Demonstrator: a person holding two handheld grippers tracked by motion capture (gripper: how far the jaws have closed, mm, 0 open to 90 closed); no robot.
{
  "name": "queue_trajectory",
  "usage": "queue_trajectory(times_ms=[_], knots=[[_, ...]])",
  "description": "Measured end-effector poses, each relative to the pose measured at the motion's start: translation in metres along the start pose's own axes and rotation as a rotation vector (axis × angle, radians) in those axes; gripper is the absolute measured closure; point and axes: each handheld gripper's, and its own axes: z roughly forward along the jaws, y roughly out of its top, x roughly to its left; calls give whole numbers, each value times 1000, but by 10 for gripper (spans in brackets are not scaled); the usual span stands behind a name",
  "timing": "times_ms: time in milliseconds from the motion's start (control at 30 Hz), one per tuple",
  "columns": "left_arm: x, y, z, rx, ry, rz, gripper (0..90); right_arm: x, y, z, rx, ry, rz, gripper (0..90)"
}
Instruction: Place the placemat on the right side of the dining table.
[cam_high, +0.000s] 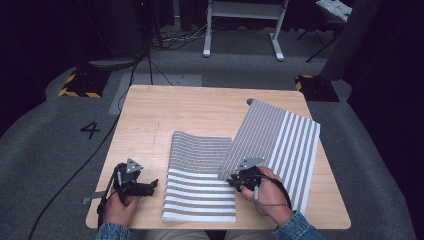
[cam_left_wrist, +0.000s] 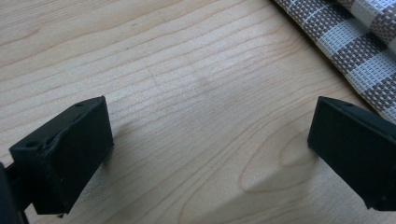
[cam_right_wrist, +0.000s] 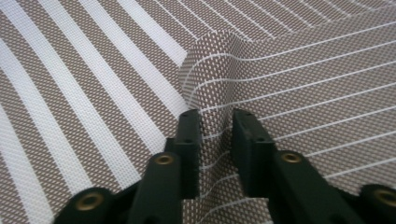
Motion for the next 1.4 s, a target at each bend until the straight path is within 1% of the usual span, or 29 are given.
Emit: queue_trajectory(times_ms=[100, 133, 167, 200, 233, 267, 300, 400, 433, 467, 567, 600, 633, 667, 767, 800, 833, 867, 967, 1033, 1067, 1100, 1167, 1200, 1233, 1333, 1367, 1400], knots=[[0, 0, 0, 1, 0, 1, 1, 0, 1, -3, -15, -12, -6, 826], [0, 0, 0, 0, 1, 0, 2, 0, 3, -7, -15, -24, -16, 839], [0, 0, 0, 0, 1, 0, 1, 0, 3, -7, -15, -24, -16, 839], [0, 0, 0, 3, 1, 4, 1, 0, 4, -12, -24, -30, -22, 841], [0, 0, 0, 3, 1, 4, 1, 0, 4, -12, -24, -30, -22, 841], [0, 0, 0, 3, 0, 4, 1, 0, 4, -19, -42, -32, -24, 842], [0, 0, 0, 3, 0, 4, 1, 0, 4, -19, -42, -32, -24, 842], [0, 0, 0, 3, 0, 5, 1, 4, 3, -30, -55, -33, -48, 842], [0, 0, 0, 3, -2, 3, 1, 9, 1, -37, -61, -23, -75, 841], [0, 0, 0, 3, -1, 3, 1, 9, 1, -37, -61, -23, -75, 841], [0, 0, 0, 3, -4, 2, 1, 14, -6, -47, -66, -3, -94, 837], [0, 0, 1, 3, -5, 2, 1, 17, -13, -54, -71, 7, -90, 835], [0, 1, 1, 1, -8, 2, 1, 17, -16, -58, -70, 13, -93, 836], [0, 1, 1, 1, -8, 2, 1, 17, -16, -58, -70, 13, -93, 836], [0, 1, 1, -1, -5, 0, 1, 17, -28, -66, -53, 23, -92, 836], [0, 1, 1, -1, -5, 0, 1, 16, -32, -69, -46, 21, -95, 836], [0, 1, 2, 0, -10, -4, 1, 15, -39, -72, -32, 20, -83, 836], [0, 1, 2, 0, -10, -4, 1, 15, -39, -72, -32, 20, -83, 836], [0, 1, 2, -4, 0, -4, 1, 11, -49, -76, -15, 9, -79, 836], [0, 1, 2, -4, 1, -4, 1, 6, -57, -77, -4, -9, -70, 837], [0, 1, 2, -4, 1, -4, 1, 6, -57, -77, -4, -9, -70, 837], [0, 1, 2, -5, 1, -4, 1, 2, -62, -78, -2, -25, -65, 838], [0, 1, 2, -3, 4, -4, 1, 0, -63, -79, -1, -31, -64, 838], [0, 1, 2, -3, 4, -4, 1, -4, -66, -79, -2, -46, -57, 837], [0, 1, 2, -3, 4, -4, 1, -4, -66, -79, -2, -46, -57, 837], [0, 1, 2, -3, 4, -3, 1, -10, -70, -80, -4, -70, -49, 836], [0, 1, 2, -3, 4, -3, 1, -15, -72, -80, -5, -83, -48, 834], [0, 1, 2, -3, 4, -4, 1, -15, -72, -80, -5, -83, -48, 834]])
